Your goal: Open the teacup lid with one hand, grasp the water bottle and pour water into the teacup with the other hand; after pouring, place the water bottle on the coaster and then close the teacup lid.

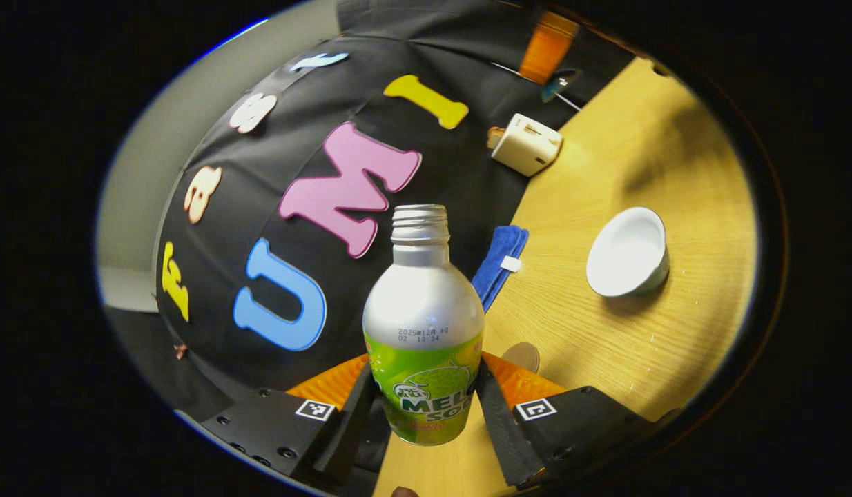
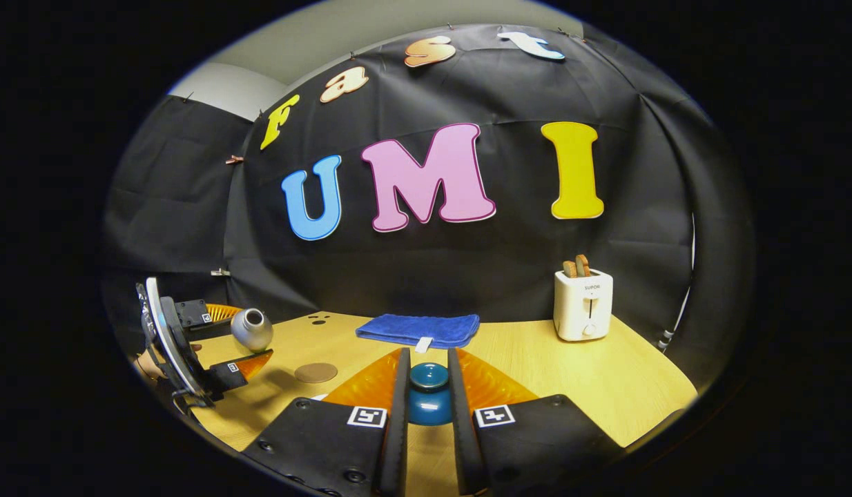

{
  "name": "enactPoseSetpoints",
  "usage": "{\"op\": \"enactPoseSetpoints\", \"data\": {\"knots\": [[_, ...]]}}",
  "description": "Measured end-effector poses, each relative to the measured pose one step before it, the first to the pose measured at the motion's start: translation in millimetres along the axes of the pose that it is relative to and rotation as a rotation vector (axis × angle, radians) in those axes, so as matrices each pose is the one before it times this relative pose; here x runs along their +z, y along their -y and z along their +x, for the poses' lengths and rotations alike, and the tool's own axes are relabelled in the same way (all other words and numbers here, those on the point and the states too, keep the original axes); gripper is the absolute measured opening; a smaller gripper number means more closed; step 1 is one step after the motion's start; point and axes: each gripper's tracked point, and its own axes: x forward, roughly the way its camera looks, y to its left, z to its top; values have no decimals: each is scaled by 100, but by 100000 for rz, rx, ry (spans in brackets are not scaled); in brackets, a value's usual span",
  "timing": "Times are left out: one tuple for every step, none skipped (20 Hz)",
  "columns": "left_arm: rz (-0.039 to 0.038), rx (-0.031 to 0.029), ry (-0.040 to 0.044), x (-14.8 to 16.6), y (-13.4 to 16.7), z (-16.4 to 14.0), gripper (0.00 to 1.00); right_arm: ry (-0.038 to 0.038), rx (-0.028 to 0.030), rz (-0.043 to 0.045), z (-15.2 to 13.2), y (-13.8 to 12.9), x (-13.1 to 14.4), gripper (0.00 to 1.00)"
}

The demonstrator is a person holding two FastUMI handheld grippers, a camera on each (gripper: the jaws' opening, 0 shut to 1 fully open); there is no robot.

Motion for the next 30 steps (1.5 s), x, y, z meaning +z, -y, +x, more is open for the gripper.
{"op": "enactPoseSetpoints", "data": {"knots": [[6349,148,643,258,351,24,80,19,-120,190,-32,92,20,32],[6504,111,-181,289,263,72,80,74,-264,195,-40,119,-2,32],[6184,137,-231,147,262,-7,80,136,-65,97,-24,55,66,32],[5274,-97,-158,288,300,198,80,144,-31,88,-38,48,143,32],[3365,-855,-157,191,657,30,80,152,-30,116,-40,-5,3,32],[1605,-706,63,132,358,194,80,168,45,43,-64,-11,37,32],[934,-287,313,136,107,121,80,106,-169,26,23,63,69,32],[1228,288,321,305,-49,52,80,0,50,34,34,30,15,32],[2199,605,10,117,-142,82,80,-5,-9,55,-45,3,25,32],[3287,954,-110,36,-291,53,80,-9,-3,74,-57,7,-7,32],[3402,825,-299,-205,-236,218,80,119,31,145,-40,8,68,31],[2779,-21,-247,-153,9,144,80,83,73,166,-24,-16,15,32],[1799,-413,-163,-149,49,33,80,66,178,139,35,-34,37,32],[1393,-738,-263,-120,146,118,80,89,3,76,-10,-42,13,32],[1779,-622,-286,-268,4,-10,80,111,-39,-1,-36,45,46,32],[1890,53,-182,-153,-40,85,80,27,-30,-28,-25,-2,16,32],[1953,-116,-82,-49,-297,31,80,-24,-47,-2,11,2,4,32],[1984,-1,103,78,-106,105,80,-96,-10,8,-12,14,19,32],[1955,88,40,-95,-302,-19,80,-76,-29,-3,43,-45,-62,32],[2004,-90,71,-79,-140,130,80,-9,-6,-32,-16,-17,69,32],[2201,-369,-57,30,-168,41,80,26,-32,31,-24,32,-10,32],[2562,-169,-80,-93,-110,143,80,108,68,57,-6,7,24,32],[2648,-184,-174,-214,-84,73,80,141,11,108,-1,-2,-32,32],[2520,-30,-182,-60,-39,122,80,105,62,122,-18,9,80,32],[2281,243,90,-54,-263,12,81,108,-50,101,-20,62,76,32],[1994,265,401,44,-151,103,81,150,-25,110,-10,52,38,32],[1747,224,365,-2,-180,59,81,60,-39,146,-40,-7,-15,32],[1605,54,113,-21,-97,12,81,-99,95,140,47,14,-33,32],[1432,-14,-84,-103,-177,72,81,-64,-45,135,-72,30,4,32],[1214,-130,28,-32,-43,61,81,69,17,26,15,-15,39,32]]}}
